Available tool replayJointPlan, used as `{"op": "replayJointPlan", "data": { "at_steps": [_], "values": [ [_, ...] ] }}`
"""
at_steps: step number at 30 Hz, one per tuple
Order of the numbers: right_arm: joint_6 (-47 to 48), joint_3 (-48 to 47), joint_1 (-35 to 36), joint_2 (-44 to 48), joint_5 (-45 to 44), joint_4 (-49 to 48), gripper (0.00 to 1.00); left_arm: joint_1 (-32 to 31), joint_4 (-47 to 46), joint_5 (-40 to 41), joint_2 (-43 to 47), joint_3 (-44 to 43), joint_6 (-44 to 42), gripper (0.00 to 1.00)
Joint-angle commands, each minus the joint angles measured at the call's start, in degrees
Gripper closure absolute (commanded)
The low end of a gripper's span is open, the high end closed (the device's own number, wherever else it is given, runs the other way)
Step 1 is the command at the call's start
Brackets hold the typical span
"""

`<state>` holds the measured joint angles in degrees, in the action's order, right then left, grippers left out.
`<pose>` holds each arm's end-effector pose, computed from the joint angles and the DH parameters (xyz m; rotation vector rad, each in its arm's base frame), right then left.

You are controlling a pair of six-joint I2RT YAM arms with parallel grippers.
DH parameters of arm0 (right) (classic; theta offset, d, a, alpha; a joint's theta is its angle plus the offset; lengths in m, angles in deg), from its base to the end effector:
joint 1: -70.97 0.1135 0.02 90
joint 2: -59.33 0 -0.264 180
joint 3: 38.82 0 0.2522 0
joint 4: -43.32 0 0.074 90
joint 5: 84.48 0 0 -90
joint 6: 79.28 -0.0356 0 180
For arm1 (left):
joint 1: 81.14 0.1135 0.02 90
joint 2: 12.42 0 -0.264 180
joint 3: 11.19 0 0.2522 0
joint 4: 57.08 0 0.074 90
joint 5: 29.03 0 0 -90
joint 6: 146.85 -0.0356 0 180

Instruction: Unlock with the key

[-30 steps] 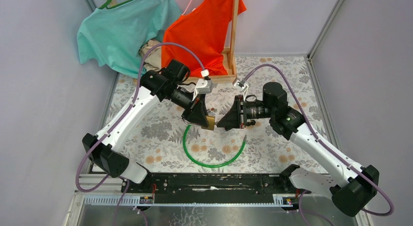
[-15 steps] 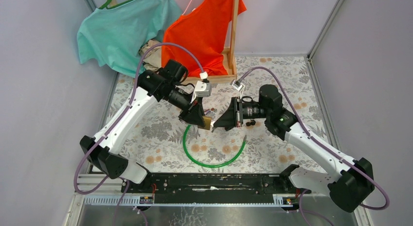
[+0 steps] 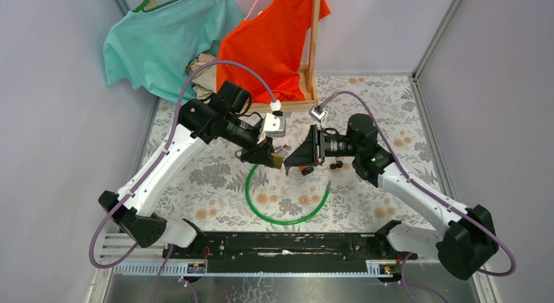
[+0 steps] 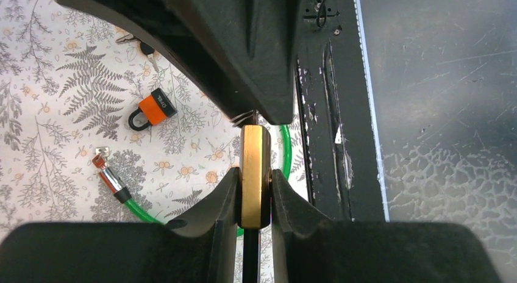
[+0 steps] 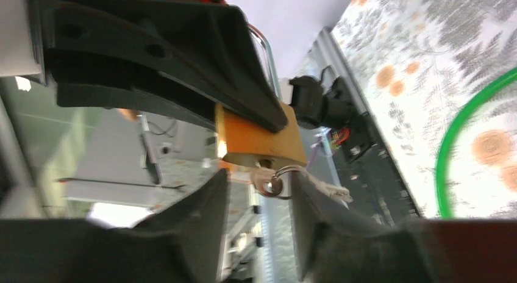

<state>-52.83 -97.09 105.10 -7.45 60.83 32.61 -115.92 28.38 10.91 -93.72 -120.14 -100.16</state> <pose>0.1984 0.1698 0.3224 -0.4740 1.9210 1.9588 0.1939 -0.1679 0.4095 1.7140 1.6142 -1.0365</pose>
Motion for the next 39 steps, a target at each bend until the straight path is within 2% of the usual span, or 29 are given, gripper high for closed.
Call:
{"op": "replayJointPlan", "data": {
  "at_steps": [1, 3, 4, 9, 13, 18, 22, 25, 30, 33, 37, 39],
  "values": [
    [27.6, -11.0, 0.4, 6.39, -8.13, 21.6, 0.4, -0.46, -8.68, -6.38, 0.43, 1.99, 7.46, 1.0],
    [36.13, -11.6, 0.8, 8.71, -10.76, 23.05, 0.1, -0.46, -9.19, -10.32, 0.05, 2.79, 10.27, 1.0],
    [40.5, -11.29, 1.25, 9.94, -12.0, 22.98, 0.02, -0.47, -9.21, -12.27, -0.26, 3.04, 12.0, 1.0],
    [60.65, -11.48, 6.71, 13.46, -14.76, 26.79, 0.0, -0.16, -8.4, -19.3, -2.52, 2.55, 17.62, 1.0],
    [80.64, -10.87, 13.31, 16.16, -23.47, 31.75, 0.0, 0.26, -4.48, -21.25, -4.47, 1.44, 17.1, 1.0],
    [94.11, -11.63, 18.69, 16.91, -31.59, 33.68, 0.0, 0.49, -0.61, -22.99, -6.93, 0.55, 16.14, 1.0],
    [100.22, -13.73, 22.47, 14.9, -36.75, 37.05, 0.0, 0.92, 0.35, -22.79, -7.58, 0.09, 15.63, 1.0],
    [95.31, -15.52, 22.59, 12.66, -36.11, 37.7, 0.0, 1.12, 3.24, -21.23, -7.82, -1.47, 12.06, 1.0],
    [80.17, -15.66, 22.39, 11.02, -32.5, 34.62, 0.21, 1.99, 5.6, -16.17, -7.02, -2.75, 5.13, 1.0],
    [71.01, -14.24, 21.83, 10.36, -29.25, 30.92, 0.28, 2.18, 6.92, -15.15, -7.18, -3.28, 2.46, 1.0],
    [59.96, -10.95, 17.99, 10.51, -22.97, 22.96, 0.39, 2.18, 10.18, -15.1, -7.85, -3.82, -1.49, 1.0],
    [54.02, -8.87, 14.87, 10.46, -19.27, 17.91, 0.49, 2.21, 11.33, -14.88, -7.87, -3.89, -2.71, 1.0]
  ]
}}
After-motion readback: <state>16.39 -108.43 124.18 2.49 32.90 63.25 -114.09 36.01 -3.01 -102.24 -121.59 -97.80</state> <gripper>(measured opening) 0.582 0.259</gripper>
